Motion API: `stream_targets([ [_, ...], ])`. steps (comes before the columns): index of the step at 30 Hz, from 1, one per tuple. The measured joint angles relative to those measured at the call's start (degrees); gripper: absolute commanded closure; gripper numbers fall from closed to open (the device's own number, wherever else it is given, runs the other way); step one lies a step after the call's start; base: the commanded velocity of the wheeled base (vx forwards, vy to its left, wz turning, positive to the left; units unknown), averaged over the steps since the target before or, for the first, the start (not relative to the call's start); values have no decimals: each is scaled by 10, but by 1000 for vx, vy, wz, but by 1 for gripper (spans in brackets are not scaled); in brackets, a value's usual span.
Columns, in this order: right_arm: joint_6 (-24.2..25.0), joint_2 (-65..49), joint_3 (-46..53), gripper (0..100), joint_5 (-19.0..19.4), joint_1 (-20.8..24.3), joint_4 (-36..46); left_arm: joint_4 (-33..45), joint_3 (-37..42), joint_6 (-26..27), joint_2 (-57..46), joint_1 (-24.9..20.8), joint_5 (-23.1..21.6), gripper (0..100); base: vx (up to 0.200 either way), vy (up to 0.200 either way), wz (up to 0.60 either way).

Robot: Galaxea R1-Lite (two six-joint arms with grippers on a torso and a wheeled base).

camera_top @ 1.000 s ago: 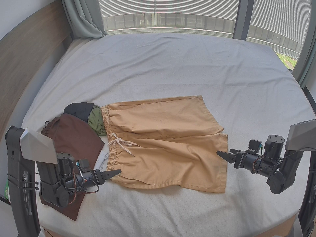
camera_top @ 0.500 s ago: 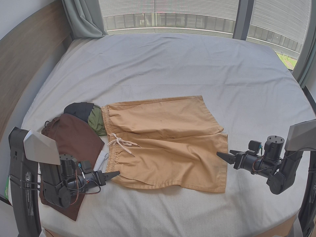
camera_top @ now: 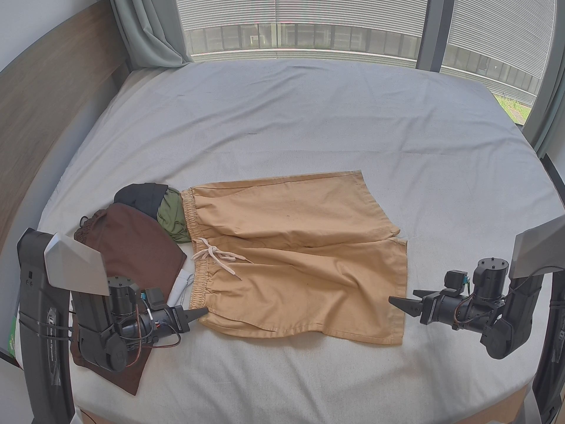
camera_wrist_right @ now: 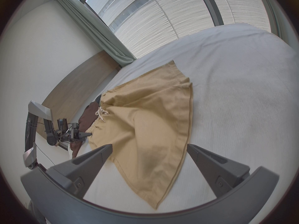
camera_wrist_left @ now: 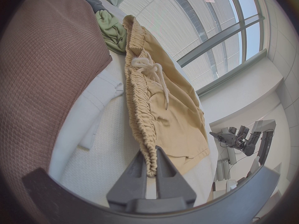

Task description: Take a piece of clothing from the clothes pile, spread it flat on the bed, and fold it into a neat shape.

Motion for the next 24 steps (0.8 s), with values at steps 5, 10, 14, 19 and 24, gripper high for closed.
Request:
stream_targets([
  [5, -3, 6, 25, 0, 1, 1, 1, 0, 0, 2, 0, 0, 0, 100, 0, 0, 0],
  [10, -4, 18, 42, 0, 1, 5, 0, 0, 1, 3, 0, 0, 0, 100, 0, 0, 0],
  [14, -4, 33, 49, 0, 2, 6, 0, 0, 1, 3, 0, 0, 0, 100, 0, 0, 0],
  [19, -4, 50, 51, 0, 16, 7, -1, 0, 2, 4, 0, 0, 0, 100, 0, 0, 0],
  [24, 0, 68, 52, 0, 28, 8, -2, 0, 1, 3, 0, 0, 0, 100, 0, 0, 0],
])
